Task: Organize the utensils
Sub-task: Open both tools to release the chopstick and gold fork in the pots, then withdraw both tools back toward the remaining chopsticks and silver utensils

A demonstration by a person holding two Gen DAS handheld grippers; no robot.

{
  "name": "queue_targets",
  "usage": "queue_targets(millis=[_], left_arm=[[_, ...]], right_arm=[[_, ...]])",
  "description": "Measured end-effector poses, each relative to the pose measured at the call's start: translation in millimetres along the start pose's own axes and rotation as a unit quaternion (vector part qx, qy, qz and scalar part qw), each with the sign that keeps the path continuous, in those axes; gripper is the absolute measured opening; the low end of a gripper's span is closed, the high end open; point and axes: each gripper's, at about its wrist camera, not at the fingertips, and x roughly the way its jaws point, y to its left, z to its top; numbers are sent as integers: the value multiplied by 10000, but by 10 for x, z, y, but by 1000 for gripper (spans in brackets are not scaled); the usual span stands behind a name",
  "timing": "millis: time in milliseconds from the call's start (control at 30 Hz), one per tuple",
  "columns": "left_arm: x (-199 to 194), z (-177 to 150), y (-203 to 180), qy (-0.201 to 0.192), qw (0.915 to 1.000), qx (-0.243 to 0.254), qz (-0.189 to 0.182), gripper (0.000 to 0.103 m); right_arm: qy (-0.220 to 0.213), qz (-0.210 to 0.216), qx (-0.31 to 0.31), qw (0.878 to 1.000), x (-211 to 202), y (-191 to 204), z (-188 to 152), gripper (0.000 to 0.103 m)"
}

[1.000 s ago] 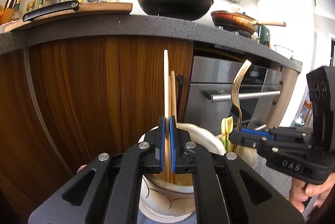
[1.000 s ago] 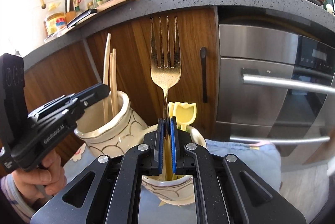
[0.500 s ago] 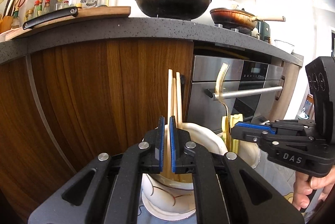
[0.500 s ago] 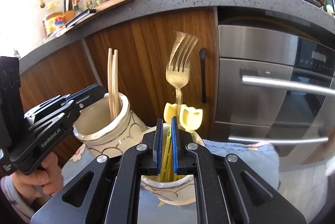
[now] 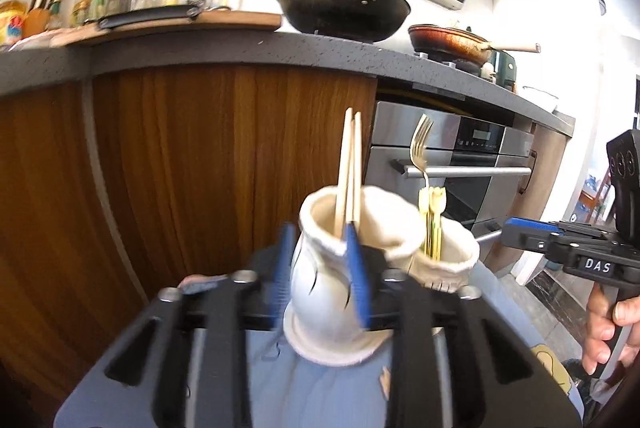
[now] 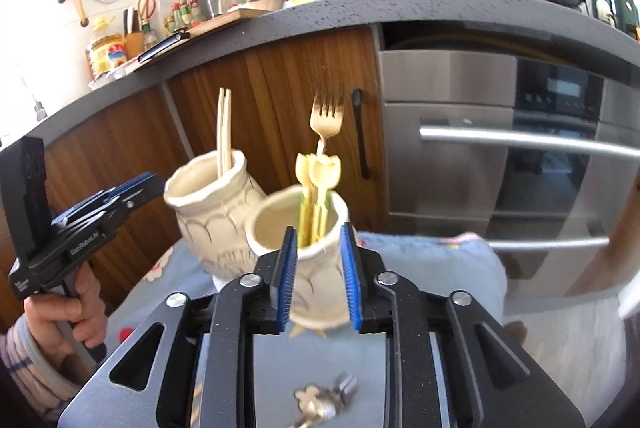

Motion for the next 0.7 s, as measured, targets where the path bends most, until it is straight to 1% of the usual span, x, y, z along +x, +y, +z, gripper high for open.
queue_targets(millis=[167,267,400,500,600,700], left_arm=[[-132,-270,29,172,9998,-81,-12,38],[-214,-431,42,258,9996,-146,-7,44],[-187,-664,16,665,9977,-116,-59,44],[-138,-836,-46,1033,9945,-70,-144,44],[-121,-977,-120,1272,9915,21,-262,44],[-97,-1084,-219,1447,9887,187,-335,44]], right_arm=[[177,-100,139,9997,-117,-79,-269,28],[337,-157,187,9991,-164,-99,-448,29],[580,-198,260,9978,-194,-92,-680,29],[712,-177,309,9968,-217,-67,-836,30],[828,-145,341,9959,-235,-18,-970,34],[1025,-129,289,9942,-227,93,-1109,35]])
